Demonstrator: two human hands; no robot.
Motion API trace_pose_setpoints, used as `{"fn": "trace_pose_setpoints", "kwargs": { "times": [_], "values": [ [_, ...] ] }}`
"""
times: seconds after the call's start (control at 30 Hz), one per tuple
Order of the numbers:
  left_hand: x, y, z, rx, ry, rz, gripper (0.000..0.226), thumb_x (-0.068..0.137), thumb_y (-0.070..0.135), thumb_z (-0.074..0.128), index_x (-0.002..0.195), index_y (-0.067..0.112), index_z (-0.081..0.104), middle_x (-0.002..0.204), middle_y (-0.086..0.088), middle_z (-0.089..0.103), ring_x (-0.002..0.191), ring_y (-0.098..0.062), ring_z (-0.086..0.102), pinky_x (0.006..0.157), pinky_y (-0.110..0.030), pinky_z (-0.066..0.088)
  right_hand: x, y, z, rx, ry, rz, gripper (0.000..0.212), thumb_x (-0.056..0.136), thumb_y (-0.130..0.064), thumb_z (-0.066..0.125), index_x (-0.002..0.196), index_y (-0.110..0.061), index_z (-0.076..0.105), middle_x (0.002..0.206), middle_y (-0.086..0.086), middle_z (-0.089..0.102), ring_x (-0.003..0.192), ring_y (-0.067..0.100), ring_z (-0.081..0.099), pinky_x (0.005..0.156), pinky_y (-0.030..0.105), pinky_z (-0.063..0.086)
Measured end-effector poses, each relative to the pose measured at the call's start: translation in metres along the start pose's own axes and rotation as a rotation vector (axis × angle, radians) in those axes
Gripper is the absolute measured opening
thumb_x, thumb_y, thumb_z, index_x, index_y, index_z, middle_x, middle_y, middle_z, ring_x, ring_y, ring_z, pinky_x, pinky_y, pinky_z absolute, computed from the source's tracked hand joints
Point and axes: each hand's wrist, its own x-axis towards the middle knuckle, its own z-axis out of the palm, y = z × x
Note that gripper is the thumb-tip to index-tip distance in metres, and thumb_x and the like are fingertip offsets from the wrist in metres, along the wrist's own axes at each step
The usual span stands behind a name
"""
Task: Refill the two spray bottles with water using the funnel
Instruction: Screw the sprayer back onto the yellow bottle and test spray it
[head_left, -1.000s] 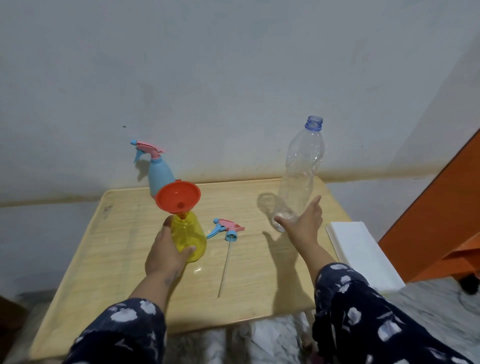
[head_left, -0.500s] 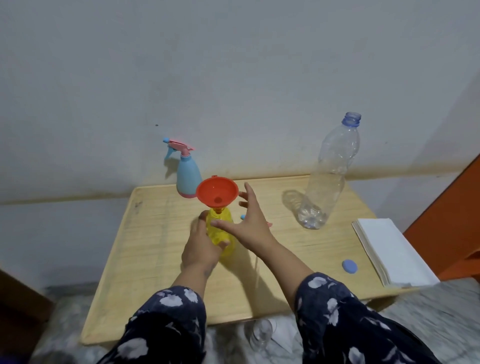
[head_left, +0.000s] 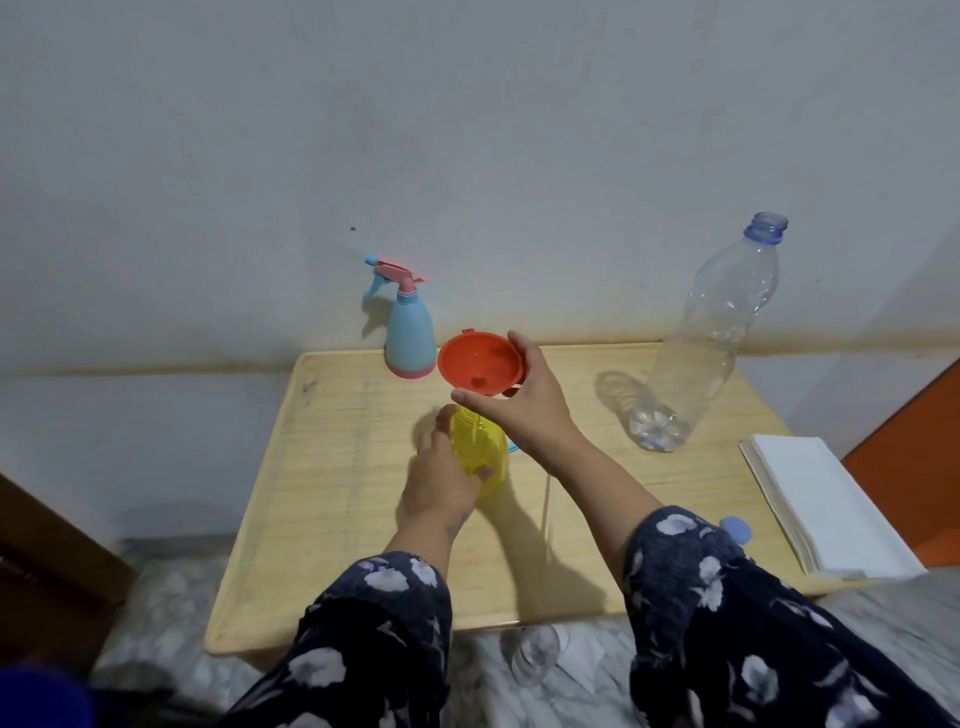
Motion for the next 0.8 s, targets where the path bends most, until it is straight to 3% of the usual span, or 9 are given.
{"fn": "trace_pose_setpoints", "kwargs": {
  "times": [0.8],
  "values": [
    [0.0006,-0.0001,0.0021,0.016,-0.005,0.001,0.096,0.081,0.035,0.075,0.152,0.036,0.01,0.154,0.007,0.025,0.132,-0.028,0.044,0.097,-0.049,0.048,-0.0005,-0.0072,-0.0041,0.014,-0.028,-0.015,0.098,0.066,-0.028,0.087,0.144,-0.023,0.029,0.126,-0.011,0.041,0.121,0.014,0.047,0.101,0.031,0.045]
  ]
}}
